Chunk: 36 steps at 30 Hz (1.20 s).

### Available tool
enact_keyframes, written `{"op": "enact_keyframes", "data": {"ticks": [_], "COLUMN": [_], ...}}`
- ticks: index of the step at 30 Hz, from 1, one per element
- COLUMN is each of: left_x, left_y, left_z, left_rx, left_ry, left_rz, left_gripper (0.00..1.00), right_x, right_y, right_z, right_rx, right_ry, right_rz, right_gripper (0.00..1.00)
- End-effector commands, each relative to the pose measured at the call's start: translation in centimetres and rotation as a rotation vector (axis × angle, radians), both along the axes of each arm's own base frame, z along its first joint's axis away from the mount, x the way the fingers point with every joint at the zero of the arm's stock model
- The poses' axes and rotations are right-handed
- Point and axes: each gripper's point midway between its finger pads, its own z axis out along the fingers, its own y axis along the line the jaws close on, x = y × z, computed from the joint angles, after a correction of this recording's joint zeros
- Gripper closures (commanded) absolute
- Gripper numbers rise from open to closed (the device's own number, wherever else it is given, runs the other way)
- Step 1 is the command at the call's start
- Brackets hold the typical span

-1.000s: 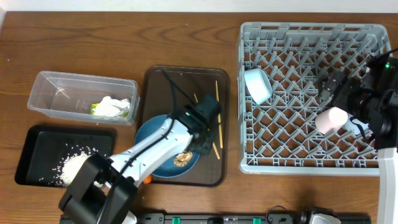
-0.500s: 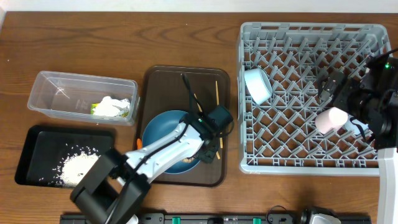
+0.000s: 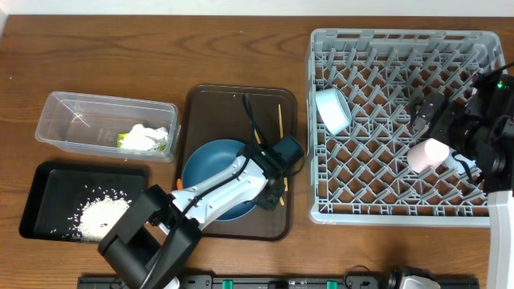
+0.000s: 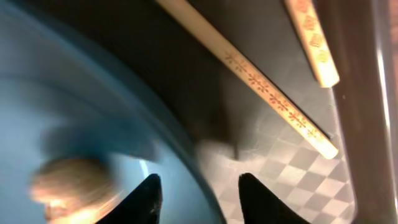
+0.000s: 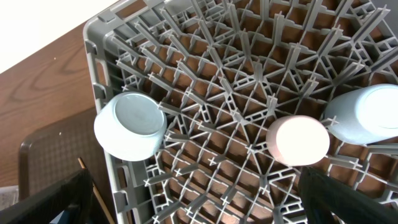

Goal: Sort waste into correct bins and load items into the dishwasher rack
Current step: 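Lift the blue plate off the brown tray with the left gripper, then carry the plate over the black tray and tip the fried food off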

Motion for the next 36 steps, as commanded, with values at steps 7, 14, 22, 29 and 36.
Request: {"op": "enact_keyframes", "data": {"ticks": [7,14,22,29,36], "left_x": [1.2,1.1,2.2,4.3,5.4], "left_y": [-1.0,-0.8,-1.8,-2.8,0.9], "left_z": [0.8,0.8,5.3,13.5,19.1], "left_rx": [-0.026,-0.021,-0.082,-0.252,-0.332], "left_ry": [-0.037,-0.032,-0.102,-0.307,-0.462], "left_rz": [-0.018,-0.017,0.009,0.087,0.291], "left_gripper": [0.78,0.94,0.94,0.94,0.94], "right_x": [0.0,0.0,0.0,0.0,0.0], "right_y": [-0.3,-0.3,-0.3,-0.3,-0.3], "right_z": [0.1,0.1,0.1,0.1,0.1], "right_rx": [0.005,0.004,0.005,0.005,0.005], "right_ry": [-0.002,-0.002,-0.002,-0.002,-0.002], "right_rz": [-0.012,-0.012,-0.012,-0.012,-0.012], "right_gripper": [0.01,0.02,0.01,0.01,0.01]}}
